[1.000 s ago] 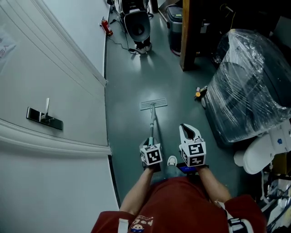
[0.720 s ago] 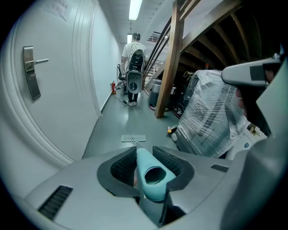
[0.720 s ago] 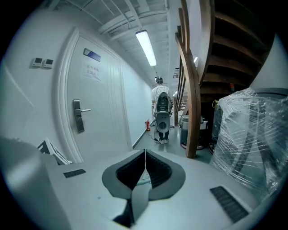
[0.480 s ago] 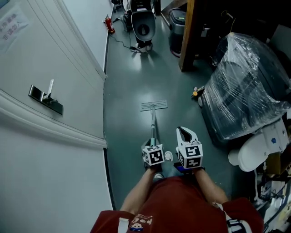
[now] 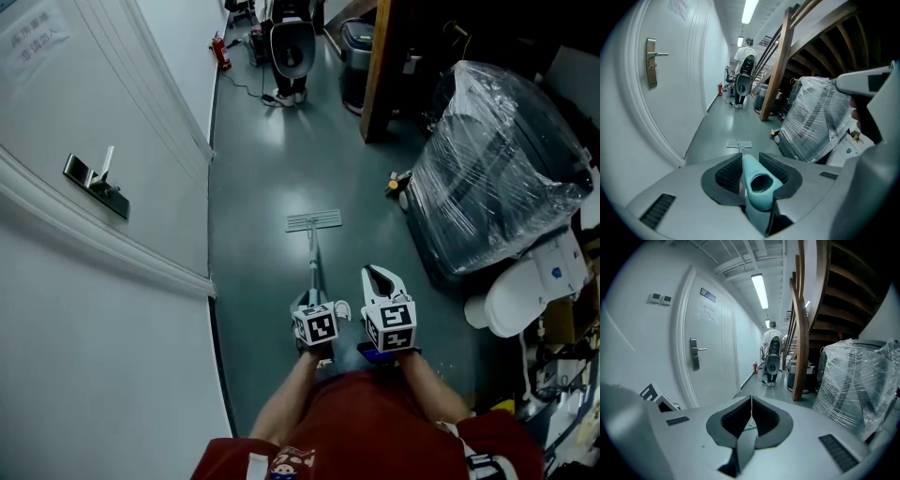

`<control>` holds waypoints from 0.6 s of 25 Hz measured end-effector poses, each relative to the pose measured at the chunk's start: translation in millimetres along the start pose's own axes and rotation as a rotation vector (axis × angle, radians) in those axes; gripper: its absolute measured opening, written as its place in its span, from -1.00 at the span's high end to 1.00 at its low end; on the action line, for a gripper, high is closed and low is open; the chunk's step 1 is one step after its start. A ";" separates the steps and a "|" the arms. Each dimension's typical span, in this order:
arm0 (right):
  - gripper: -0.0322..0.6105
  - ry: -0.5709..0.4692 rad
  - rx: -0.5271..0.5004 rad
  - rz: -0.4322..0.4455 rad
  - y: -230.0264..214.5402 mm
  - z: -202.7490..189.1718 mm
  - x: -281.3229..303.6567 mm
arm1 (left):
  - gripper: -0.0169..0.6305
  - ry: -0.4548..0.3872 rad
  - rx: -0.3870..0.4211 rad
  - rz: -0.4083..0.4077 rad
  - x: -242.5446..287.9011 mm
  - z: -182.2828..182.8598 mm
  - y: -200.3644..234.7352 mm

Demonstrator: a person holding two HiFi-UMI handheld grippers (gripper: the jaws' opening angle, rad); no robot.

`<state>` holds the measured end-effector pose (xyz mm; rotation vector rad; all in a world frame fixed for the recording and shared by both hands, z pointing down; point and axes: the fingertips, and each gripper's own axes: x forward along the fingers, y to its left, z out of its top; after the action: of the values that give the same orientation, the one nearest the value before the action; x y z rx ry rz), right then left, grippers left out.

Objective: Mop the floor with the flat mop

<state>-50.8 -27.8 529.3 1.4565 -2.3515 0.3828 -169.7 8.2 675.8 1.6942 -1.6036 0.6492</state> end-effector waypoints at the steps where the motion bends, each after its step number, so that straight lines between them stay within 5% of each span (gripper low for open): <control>1: 0.84 0.006 0.000 -0.004 1.4 -4.0 -6.9 | 0.55 0.001 0.002 -0.001 -4.4 -5.7 -1.0; 15: 0.84 0.042 -0.013 0.054 5.0 -46.1 -76.6 | 0.55 0.013 -0.001 0.015 -46.5 -74.0 -42.1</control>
<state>-16.8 54.6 537.9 1.3680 -2.3595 0.4081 -125.0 94.3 680.1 1.6754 -1.6088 0.6648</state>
